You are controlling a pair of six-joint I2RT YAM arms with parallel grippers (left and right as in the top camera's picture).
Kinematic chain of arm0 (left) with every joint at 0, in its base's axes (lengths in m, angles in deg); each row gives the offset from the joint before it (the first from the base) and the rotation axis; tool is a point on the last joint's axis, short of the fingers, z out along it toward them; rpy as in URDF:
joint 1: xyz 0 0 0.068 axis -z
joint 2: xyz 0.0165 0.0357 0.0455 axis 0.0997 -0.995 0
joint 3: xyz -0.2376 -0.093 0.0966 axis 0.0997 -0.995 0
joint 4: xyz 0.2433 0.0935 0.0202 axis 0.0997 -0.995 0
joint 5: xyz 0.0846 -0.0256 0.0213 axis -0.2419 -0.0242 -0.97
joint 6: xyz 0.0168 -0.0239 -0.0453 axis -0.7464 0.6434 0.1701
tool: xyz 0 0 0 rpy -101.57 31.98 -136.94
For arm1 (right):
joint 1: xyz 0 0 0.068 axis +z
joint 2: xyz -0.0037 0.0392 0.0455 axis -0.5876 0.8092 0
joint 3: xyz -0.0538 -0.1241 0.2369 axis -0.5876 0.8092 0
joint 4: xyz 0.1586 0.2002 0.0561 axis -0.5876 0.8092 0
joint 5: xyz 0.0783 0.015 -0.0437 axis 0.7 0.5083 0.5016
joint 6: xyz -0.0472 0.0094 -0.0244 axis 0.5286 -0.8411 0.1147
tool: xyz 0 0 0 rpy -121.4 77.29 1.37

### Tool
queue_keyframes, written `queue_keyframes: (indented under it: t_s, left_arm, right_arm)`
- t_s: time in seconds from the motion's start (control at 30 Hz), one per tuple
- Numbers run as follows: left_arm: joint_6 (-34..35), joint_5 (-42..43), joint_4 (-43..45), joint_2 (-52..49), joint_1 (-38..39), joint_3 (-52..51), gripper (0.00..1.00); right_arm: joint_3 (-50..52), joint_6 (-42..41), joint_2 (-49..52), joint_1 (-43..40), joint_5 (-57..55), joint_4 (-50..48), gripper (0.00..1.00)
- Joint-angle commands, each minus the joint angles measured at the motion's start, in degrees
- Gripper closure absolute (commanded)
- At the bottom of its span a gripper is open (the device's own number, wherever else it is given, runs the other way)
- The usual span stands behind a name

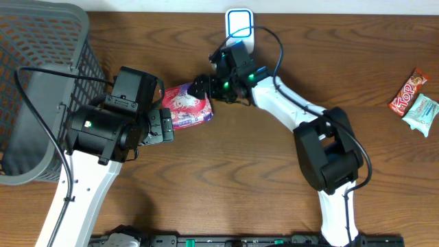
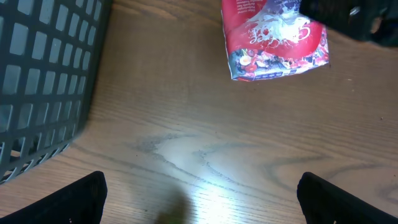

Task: Scan the item barcode
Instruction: 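Move the right gripper toward the purple snack bag, then grasp the purple snack bag with the right gripper and lift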

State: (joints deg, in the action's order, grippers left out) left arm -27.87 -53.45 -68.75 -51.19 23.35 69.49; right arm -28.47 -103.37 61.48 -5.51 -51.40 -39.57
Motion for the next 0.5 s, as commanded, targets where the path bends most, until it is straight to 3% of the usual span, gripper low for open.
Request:
queue_keyframes:
  t_s: [0.0,0.17,0.23,0.33,0.37,0.47]
  left_arm:
    - [-0.13,-0.17,-0.26,-0.02,-0.31,-0.17,0.02]
    - [-0.11,-0.17,-0.26,-0.02,-0.31,-0.17,0.02]
    - [-0.13,-0.17,-0.26,-0.02,-0.31,-0.17,0.02]
    - [-0.11,-0.17,-0.26,-0.02,-0.31,-0.17,0.02]
    - [-0.11,-0.17,-0.26,-0.02,-0.31,-0.17,0.02]
    - [-0.11,-0.17,-0.26,-0.02,-0.31,-0.17,0.02]
  right_arm:
    - [2.16,-1.95,2.36,1.11,-4.0,-1.07,0.15]
    - [2.8,-1.92,4.96,1.55,0.15,-2.25,0.19]
    - [2.82,-1.9,6.01,1.95,0.9,-1.36,0.33]
    - [2.8,-1.22,5.95,2.03,0.68,1.99,0.79]
    - [2.78,-1.25,5.55,1.92,0.63,3.13,0.89]
    - [2.78,-0.61,4.24,1.62,0.02,6.67,0.91]
